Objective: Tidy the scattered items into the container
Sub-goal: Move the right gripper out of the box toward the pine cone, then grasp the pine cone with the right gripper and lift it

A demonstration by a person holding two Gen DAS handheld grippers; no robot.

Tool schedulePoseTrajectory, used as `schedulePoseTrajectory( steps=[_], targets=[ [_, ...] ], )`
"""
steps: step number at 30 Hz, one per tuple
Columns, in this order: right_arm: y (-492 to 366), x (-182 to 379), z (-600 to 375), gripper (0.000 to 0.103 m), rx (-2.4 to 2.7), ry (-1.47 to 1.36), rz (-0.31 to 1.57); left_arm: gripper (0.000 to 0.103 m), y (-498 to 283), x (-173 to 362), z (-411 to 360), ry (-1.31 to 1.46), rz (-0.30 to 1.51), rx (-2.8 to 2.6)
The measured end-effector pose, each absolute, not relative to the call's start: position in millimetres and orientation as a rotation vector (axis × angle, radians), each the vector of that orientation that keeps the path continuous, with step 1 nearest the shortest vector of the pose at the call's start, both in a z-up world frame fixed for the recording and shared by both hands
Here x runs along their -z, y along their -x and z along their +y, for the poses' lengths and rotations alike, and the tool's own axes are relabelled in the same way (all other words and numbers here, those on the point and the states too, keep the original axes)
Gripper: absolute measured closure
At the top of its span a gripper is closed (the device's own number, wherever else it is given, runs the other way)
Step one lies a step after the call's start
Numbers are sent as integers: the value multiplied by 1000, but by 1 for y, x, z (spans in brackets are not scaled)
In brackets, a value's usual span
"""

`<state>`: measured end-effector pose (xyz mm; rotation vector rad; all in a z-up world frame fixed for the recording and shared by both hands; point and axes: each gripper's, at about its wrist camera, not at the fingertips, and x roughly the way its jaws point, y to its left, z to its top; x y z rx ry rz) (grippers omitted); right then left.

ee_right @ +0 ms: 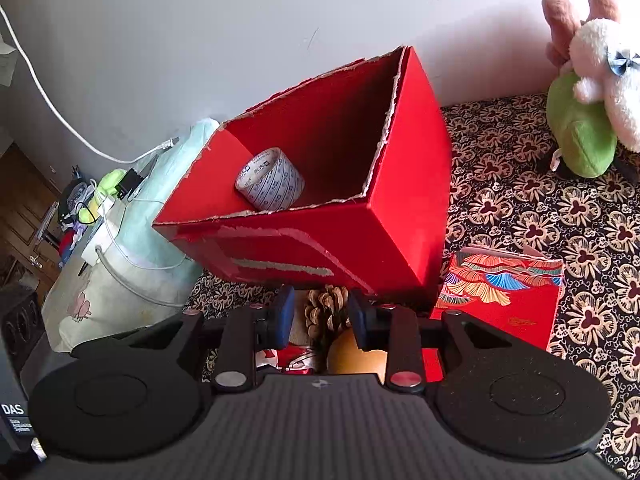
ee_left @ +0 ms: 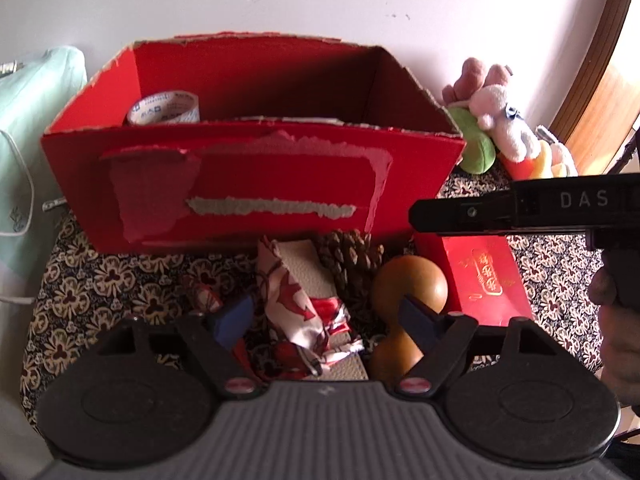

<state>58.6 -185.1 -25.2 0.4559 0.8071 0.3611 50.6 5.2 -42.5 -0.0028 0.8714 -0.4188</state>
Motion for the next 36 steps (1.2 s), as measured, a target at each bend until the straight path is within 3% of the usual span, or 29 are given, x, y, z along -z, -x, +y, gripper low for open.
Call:
schedulePoseTrajectory(
  steps=[6,12,20,24,28,36],
  targets=[
    [-66,42,-171,69,-348,-388,860,24,-53,32,6,-12,815,396],
    [-72,47,-173,67,-329,-395,877,50,-66,36,-19,-109,822,509],
    [-91,57,-170,53,-349,-407,924,51,-85,52,-28,-126,839,532],
    [-100,67,-165,52,-357,-420,959,54,-88,53,-29,-130,828,546],
    [-104,69,-167,55,-360,-437,962,64,-88,52,-33,-135,821,547],
    [-95,52,-173,57,-369,-441,911,67,-77,31,-34,-115,785,554]
  ],
)
